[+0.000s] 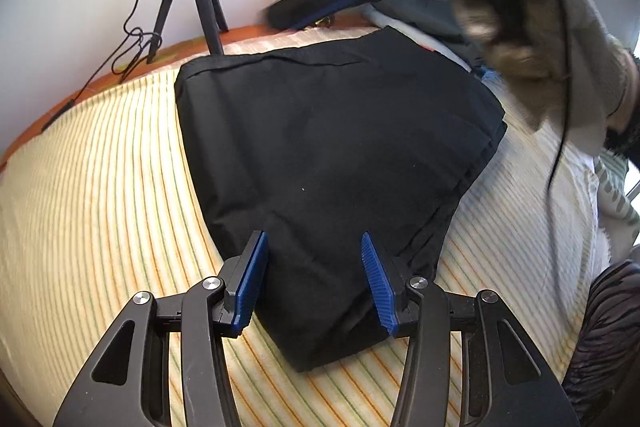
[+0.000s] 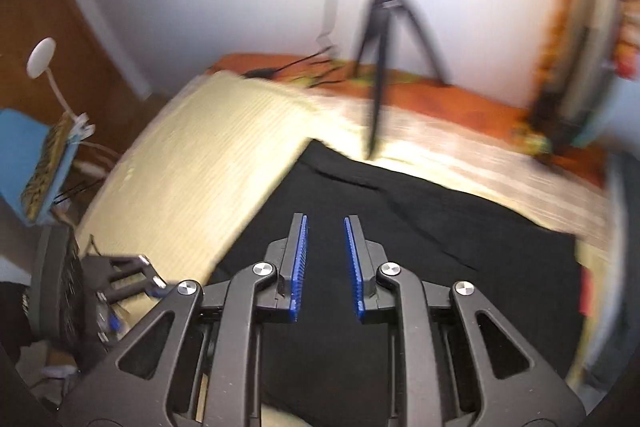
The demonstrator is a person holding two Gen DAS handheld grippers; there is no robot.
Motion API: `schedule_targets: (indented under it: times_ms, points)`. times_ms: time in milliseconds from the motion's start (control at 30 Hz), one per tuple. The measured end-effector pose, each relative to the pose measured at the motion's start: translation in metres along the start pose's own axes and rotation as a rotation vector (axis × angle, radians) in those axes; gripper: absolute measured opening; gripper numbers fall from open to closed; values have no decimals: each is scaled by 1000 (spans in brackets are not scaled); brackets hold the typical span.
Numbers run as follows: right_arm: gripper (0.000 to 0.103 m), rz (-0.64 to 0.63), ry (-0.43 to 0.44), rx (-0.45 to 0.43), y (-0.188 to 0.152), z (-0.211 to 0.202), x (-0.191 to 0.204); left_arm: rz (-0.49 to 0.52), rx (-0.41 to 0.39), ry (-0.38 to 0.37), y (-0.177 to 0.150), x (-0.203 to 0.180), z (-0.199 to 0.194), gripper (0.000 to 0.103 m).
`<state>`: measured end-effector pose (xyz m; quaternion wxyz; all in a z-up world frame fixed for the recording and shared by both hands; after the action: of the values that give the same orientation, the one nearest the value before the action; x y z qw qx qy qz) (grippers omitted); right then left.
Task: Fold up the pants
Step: 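Fold the held edge over with the right gripper and release it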
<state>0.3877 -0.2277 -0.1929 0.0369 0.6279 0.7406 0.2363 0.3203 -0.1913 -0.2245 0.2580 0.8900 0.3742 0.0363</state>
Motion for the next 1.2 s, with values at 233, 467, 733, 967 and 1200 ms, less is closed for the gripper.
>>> schedule_targets:
  times_ms: [233,467,733,967,1200]
  points:
    - [15,-45,-33,114,21,76,20,-13,3,-29,-5,4,7,47]
    - [13,-38,-100,137,38,109,7,-19,1,-58,-13,4,6,46]
    - [12,4,-90,136,49,121,2,14,11,-64,-43,-5,-6,46]
    - [21,84,-51,103,40,81,4,-141,-38,-106,-53,18,-44,48]
    - [36,102,7,78,9,35,19,-319,-53,-180,-47,39,-43,48]
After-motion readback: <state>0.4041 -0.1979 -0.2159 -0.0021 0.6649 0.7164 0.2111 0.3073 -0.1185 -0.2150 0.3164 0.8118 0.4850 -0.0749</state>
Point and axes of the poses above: each gripper's, at about its wrist camera, not at the fingertips, and z roughly the way its jaws point, x to its left, y to its top, the point moved 7 cm from there along z, roughly the way its jaws point, and after that the axes turned 8 degrees about x, right-handed, at the moved point
